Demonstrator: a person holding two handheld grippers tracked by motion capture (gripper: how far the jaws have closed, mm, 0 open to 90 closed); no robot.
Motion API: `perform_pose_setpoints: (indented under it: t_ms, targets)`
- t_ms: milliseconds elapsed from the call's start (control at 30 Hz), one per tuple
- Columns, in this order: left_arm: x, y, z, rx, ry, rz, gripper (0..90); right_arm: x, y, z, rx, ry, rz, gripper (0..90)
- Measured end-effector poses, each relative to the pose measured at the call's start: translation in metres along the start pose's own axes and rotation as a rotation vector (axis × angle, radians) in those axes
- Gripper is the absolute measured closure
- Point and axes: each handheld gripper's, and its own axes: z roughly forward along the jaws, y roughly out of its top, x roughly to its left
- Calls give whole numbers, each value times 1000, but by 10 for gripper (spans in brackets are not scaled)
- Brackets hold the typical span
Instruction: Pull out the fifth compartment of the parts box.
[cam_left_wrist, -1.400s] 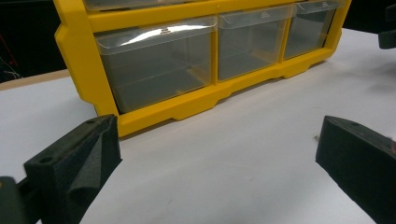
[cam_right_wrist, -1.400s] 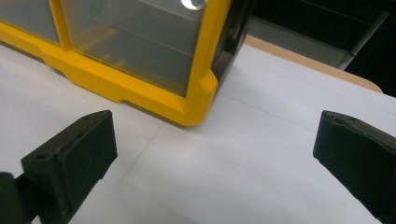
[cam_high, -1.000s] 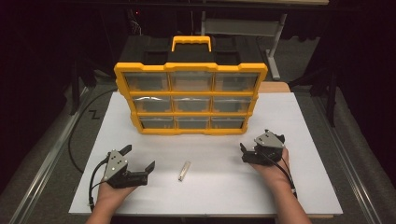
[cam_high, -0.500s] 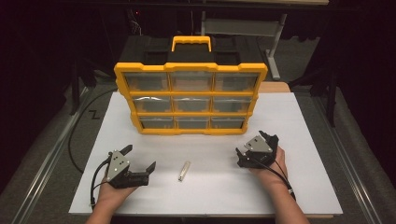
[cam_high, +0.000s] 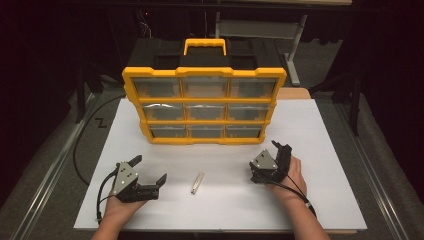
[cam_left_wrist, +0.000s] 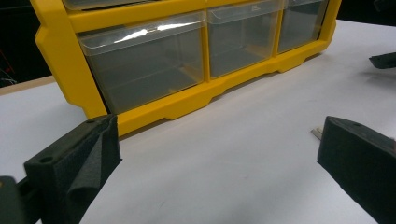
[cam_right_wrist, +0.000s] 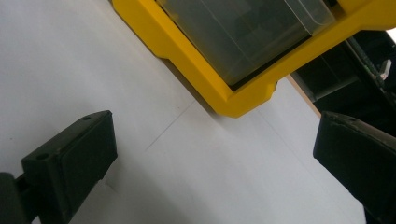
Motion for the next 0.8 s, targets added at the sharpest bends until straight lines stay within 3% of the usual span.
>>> perform_pose_setpoints:
  t_ms: [600,800]
  targets:
    - [0,0,-1,-14,-3,8,2,7,9,-6,17,-72,-184,7]
    - [0,0,-2,-16,-6,12,3,9,12,-8,24,-87,-226,9]
